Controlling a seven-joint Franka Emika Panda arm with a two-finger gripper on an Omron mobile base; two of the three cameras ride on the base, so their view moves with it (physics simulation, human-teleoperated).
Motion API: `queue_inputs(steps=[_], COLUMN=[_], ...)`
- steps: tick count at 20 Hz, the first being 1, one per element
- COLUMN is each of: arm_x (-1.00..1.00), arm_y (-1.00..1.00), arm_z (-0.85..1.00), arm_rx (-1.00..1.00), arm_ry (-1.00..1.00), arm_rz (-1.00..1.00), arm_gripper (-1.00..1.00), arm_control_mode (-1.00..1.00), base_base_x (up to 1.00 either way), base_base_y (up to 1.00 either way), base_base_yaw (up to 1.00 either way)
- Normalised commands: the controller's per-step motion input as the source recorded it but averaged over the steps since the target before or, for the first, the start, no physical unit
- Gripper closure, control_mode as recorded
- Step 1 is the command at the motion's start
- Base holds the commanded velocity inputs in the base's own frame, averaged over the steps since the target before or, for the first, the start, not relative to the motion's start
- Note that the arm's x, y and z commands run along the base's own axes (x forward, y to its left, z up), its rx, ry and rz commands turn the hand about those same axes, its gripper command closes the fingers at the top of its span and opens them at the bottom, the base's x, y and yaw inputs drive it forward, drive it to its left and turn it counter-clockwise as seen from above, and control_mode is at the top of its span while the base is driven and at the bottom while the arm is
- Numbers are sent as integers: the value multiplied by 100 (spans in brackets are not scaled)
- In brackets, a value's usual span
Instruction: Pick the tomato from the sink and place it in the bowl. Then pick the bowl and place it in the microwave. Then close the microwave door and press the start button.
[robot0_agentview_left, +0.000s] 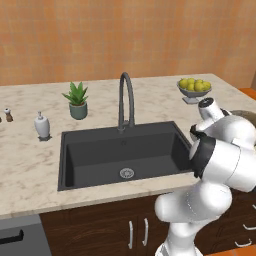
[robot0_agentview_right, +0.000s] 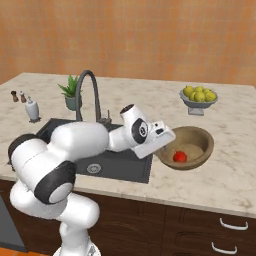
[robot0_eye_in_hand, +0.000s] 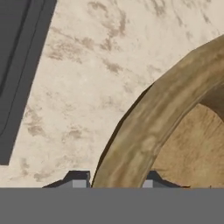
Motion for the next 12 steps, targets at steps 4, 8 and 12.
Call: queue_inputs(steps=[4, 8, 12], arm_x=[-56, -44, -29], arm_y=[0, 16, 68], arm_z=[99, 89, 61], arm_rx=[0, 6, 15], arm_ry=[23, 33, 40], arm_rz=[40, 46, 59], arm_gripper=[100, 100, 100], arm_control_mode=[-100, -100, -100], base_base_x=[0, 0, 0], base_base_y=[0, 0, 0], base_base_yaw=[0, 0, 0])
